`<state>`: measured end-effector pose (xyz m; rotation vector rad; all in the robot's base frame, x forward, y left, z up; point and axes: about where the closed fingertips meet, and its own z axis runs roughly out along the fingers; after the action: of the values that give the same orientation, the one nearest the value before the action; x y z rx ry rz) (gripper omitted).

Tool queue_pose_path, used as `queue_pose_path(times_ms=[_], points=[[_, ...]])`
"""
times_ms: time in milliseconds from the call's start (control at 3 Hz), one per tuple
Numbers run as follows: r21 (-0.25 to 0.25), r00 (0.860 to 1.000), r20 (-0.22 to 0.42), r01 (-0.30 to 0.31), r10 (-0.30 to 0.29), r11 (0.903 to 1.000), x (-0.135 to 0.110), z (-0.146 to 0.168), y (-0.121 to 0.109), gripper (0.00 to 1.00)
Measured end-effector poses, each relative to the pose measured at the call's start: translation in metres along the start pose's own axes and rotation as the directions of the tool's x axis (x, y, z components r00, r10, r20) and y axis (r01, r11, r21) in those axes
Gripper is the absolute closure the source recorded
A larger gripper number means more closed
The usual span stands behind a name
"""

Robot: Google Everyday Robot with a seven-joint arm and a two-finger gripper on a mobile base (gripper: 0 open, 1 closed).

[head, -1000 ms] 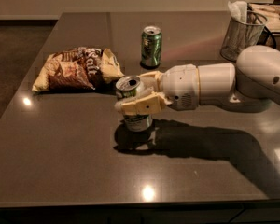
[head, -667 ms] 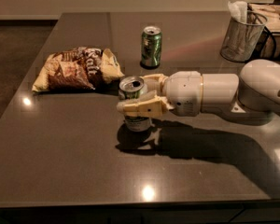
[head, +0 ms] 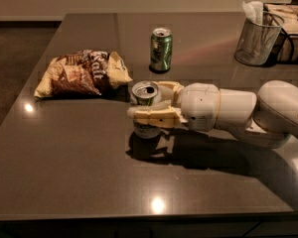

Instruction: Place 7up can upright

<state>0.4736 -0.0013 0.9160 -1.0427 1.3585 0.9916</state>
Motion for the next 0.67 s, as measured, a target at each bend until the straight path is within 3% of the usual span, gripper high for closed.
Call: queue_pose_path(times_ms=[333,667], points=[[0.0,1.0,0.025,-0.005,0.005,1.0,0.0055,-0.0002,0.0014,0.13],[-0.004,1.0,0.024,-0.003,0.004,1.0,0.0046,0.0015,0.0025,0.0]])
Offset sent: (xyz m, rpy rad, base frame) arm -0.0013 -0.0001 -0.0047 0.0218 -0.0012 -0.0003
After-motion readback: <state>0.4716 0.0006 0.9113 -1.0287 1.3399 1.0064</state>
